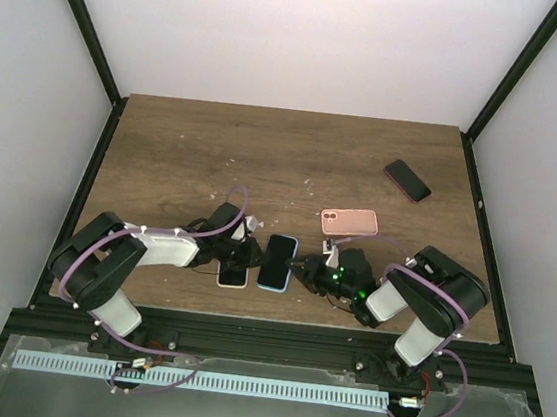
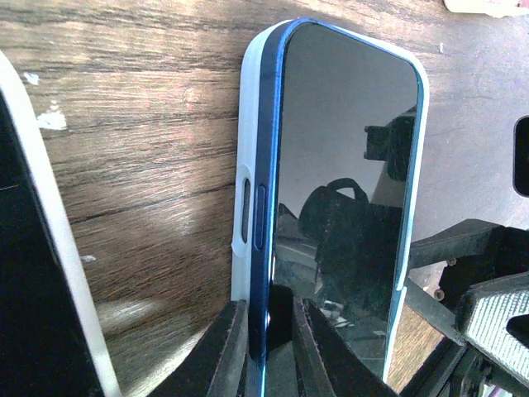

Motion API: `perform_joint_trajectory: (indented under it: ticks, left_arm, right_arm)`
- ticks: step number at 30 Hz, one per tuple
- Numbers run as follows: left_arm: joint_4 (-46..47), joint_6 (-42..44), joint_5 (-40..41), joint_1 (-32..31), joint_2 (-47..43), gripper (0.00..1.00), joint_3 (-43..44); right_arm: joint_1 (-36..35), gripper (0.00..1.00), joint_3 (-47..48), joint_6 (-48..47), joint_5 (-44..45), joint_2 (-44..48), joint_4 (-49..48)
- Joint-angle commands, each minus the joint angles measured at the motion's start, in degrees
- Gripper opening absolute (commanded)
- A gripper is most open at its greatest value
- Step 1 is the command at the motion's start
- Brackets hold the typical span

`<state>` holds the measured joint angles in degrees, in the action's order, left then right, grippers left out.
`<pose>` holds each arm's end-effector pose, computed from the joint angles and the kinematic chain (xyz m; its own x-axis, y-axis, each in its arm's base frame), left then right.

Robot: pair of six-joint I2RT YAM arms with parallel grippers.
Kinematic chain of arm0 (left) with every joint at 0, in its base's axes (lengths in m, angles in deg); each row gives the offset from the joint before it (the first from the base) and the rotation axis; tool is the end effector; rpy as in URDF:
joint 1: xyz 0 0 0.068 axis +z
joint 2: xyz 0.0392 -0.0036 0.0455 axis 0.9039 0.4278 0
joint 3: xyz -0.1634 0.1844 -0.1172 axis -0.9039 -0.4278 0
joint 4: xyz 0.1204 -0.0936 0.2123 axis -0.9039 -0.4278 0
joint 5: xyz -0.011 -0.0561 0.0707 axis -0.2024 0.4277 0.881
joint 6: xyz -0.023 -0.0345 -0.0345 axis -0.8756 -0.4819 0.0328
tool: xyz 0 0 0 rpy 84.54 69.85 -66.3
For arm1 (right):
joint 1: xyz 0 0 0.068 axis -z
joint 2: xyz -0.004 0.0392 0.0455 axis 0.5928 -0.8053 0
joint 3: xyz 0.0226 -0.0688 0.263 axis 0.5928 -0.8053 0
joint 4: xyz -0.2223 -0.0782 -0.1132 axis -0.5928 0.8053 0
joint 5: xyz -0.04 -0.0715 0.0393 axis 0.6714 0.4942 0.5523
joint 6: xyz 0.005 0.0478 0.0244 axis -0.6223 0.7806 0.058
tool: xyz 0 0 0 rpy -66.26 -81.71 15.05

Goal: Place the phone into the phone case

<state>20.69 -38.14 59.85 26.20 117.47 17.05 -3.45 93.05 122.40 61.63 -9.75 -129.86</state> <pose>0.2057 -0.1837 0.1223 -0.9823 -0.0475 -0.1811 0.0921 0.7193 -0.6885 0.1643 0.1561 0.0974 -0.9246 0.3667 -0.1028 0.0446 0.3723 0.9270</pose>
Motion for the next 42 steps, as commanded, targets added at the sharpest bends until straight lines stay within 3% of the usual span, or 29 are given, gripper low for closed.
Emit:
perform_joint_trajectory:
  ticks: [1, 6, 10, 18, 22, 33, 38, 42]
  left_arm:
    - [-2.29, 0.03, -1.43, -0.86, 1.17, 0.17, -1.27]
    - [-2.66, 0.47, -1.2, -0.57, 0.62, 0.17, -1.35]
    - [-3.16, 1.17, -0.88, 0.13, -0.32, 0.18, -1.66]
    - [-2.93, 1.27, -1.57, 0.3, -0.16, 0.18, -1.54]
    - [-2.94, 1.02, -1.78, 0.39, -0.1, 0.18, -1.65]
    - [-2.16, -0.57, -3.75, 0.32, -1.6, 0.2, -1.48]
    - [-4.67, -1.35, -5.56, 0.34, -7.76, 0.29, 0.81]
    - [-11.99, 0.26, -3.49, 1.23, -16.33, 0.44, 4.35]
  right_arm:
    - [-1.23, 0.41, 2.2, 0.84, -6.17, -0.42, -16.76]
    - [-1.25, 0.42, 1.77, -0.13, -5.79, 1.45, -17.55]
    - [-1.51, 0.43, 4.85, -2.6, -6.26, 2.59, -7.1]
    - [-1.65, 0.43, 5.09, -1.06, -7.11, -3.29, -10.87]
    - [-1.59, 0.42, 8.23, -2.98, -6.37, -3.23, 1.69]
    - [-1.58, 0.11, 8.44, -7.24, -1.26, 4.44, 14.52]
    - [-1.54, 0.04, 9.26, -10.32, -1.35, 8.93, 17.72]
    - [-1.58, 0.04, 9.25, -11.37, -3.37, 12.9, 17.28]
